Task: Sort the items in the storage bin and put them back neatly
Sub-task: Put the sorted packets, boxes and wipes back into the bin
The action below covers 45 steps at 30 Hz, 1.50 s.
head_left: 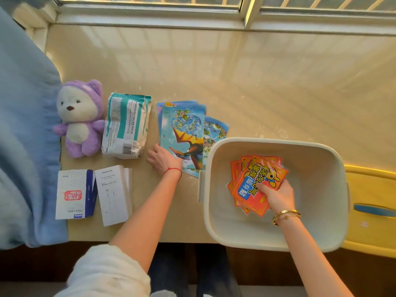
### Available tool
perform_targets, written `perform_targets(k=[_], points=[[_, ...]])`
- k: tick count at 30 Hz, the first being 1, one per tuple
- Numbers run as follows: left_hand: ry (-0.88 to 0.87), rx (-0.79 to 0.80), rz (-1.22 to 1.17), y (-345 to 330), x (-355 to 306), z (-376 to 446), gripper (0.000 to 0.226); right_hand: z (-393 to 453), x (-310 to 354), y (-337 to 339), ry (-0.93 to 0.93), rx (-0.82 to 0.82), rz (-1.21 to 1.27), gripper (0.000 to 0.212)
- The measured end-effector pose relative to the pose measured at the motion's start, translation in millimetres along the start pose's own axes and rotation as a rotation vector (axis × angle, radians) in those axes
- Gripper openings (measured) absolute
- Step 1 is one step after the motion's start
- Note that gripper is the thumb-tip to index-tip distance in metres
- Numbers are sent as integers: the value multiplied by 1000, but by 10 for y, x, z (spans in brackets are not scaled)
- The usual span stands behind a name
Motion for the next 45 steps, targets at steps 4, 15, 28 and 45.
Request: perform_targets(k=[4, 15, 28, 45], points=[[58, -3, -4, 25, 28, 22, 84, -6, -26, -43, 1, 19, 7, 40], [-5, 163, -50, 56, 105, 110, 65, 8, -47, -68, 5, 25, 17, 40], [-345, 155, -341, 838, -90, -529, 58, -146, -5, 37, 87, 36, 48, 39], [-421, 274, -747, 1246, -279, -2369, 57, -633, -174, 1085, 305, -20, 231, 43]])
Point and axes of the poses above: each hand's wrist, its own z-axis towards the middle knuckle, its own y-axis out of the back of the hand, x = y × z, the point moved 5 cm from there along z, towards the middle knuckle, and after that the axes turned 10 degrees about -z, right-handed, at the moved point
